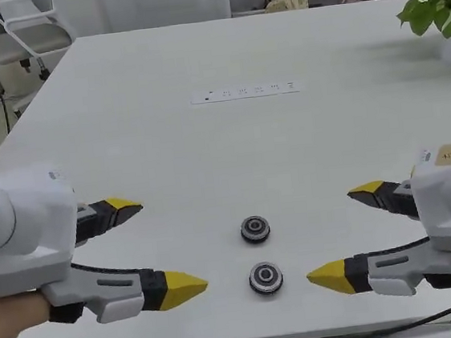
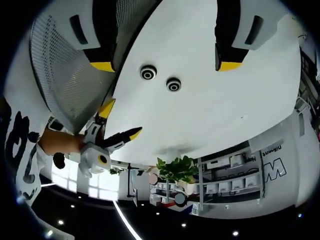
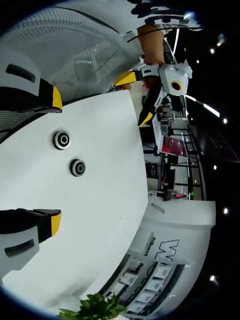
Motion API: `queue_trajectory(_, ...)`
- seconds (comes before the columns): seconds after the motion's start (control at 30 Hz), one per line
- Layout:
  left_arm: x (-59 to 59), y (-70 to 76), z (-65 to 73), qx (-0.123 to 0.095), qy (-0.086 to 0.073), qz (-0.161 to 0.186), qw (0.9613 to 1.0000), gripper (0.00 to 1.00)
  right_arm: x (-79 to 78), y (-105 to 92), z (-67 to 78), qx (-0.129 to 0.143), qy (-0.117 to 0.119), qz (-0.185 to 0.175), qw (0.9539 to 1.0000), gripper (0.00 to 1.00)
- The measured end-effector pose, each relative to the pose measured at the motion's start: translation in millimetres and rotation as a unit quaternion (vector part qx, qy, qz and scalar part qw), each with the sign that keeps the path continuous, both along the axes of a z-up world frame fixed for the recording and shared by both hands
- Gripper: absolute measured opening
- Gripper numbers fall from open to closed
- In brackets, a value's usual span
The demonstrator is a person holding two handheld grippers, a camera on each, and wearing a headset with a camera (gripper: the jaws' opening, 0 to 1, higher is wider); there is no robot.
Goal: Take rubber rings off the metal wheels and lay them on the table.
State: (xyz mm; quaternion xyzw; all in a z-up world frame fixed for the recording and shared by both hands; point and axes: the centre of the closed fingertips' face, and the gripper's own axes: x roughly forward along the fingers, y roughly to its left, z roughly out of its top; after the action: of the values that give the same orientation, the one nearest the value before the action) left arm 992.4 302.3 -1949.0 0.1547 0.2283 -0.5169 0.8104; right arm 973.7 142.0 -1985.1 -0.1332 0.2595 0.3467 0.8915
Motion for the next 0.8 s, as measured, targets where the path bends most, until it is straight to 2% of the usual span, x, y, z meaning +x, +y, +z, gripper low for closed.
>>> queue_trajectory(0.23, 4.4, -8.6, -5.0, 0.006, -0.002, -0.013, 0.9999, 0.75, 10.3, -1.8, -5.6, -0.002, -0.005, 0.004, 1.0, 0.77)
queue_trajectory(0.4, 9.1, -13.4, -11.1, 0.01, 0.007, -0.023, 0.9997, 0.74, 16.7, -4.5, -12.7, -0.006, -0.002, 0.009, 0.9999, 0.76)
queue_trajectory(0.6, 15.1, -19.7, -15.2, 0.014, 0.007, -0.033, 0.9994, 0.73, 21.3, -3.2, -14.1, 0.011, 0.001, 0.008, 0.9999, 0.75)
queue_trajectory(0.8, 16.3, -28.6, -20.9, 0.019, 0.008, -0.052, 0.9985, 0.72, 24.1, -0.1, -20.0, 0.011, 0.002, 0.019, 0.9998, 0.75)
